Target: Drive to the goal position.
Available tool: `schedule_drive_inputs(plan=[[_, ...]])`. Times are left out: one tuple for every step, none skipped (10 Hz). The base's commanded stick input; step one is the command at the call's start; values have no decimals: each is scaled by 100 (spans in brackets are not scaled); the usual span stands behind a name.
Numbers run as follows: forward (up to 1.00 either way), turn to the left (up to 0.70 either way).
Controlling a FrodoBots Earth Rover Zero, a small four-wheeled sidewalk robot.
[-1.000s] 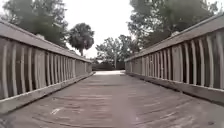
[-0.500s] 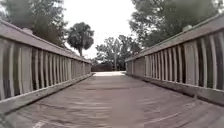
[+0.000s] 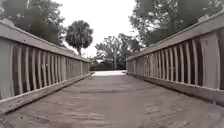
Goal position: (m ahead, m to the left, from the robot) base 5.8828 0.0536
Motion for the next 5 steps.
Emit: schedule_drive_inputs(plan=[[70, 0], [70, 0], [70, 0], [70, 0], [70, 0]])
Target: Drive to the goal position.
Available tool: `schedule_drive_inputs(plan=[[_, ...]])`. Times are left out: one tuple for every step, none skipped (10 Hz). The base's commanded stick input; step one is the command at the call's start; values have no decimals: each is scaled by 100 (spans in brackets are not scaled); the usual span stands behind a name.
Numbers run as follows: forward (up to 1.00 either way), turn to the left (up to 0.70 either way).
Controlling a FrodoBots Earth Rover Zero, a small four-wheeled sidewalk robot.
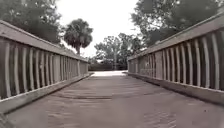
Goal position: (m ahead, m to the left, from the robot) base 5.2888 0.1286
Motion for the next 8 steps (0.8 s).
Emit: schedule_drive_inputs(plan=[[70, 0], [70, 0], [70, 0], [70, 0], [70, 0], [70, 0], [70, 0], [70, 0]])
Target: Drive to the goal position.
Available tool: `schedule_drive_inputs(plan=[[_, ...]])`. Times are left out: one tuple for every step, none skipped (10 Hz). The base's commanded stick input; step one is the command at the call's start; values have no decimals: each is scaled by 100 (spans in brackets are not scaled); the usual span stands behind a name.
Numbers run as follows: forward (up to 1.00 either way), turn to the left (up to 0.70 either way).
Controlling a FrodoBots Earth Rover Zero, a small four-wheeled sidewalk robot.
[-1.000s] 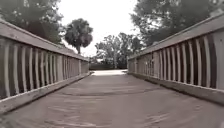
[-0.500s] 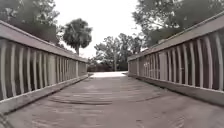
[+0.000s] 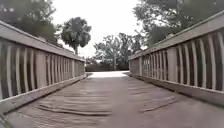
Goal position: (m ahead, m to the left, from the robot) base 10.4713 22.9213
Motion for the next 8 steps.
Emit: schedule_drive_inputs(plan=[[70, 0], [70, 0], [70, 0], [70, 0], [70, 0], [70, 0], [70, 0], [70, 0]])
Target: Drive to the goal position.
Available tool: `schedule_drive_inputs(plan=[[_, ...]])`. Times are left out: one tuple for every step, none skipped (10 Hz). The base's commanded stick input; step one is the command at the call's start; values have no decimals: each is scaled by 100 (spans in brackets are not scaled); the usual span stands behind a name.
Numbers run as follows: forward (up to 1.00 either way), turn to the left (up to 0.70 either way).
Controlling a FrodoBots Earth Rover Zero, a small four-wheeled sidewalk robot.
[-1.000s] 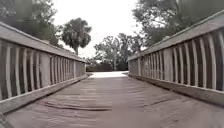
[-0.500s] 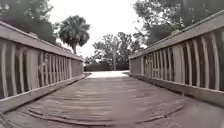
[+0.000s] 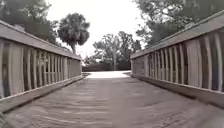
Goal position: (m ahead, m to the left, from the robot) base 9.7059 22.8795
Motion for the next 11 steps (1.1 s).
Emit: schedule_drive_inputs(plan=[[70, 0], [70, 0], [70, 0], [70, 0], [70, 0], [70, 0], [70, 0], [70, 0], [70, 0], [70, 0], [70, 0]])
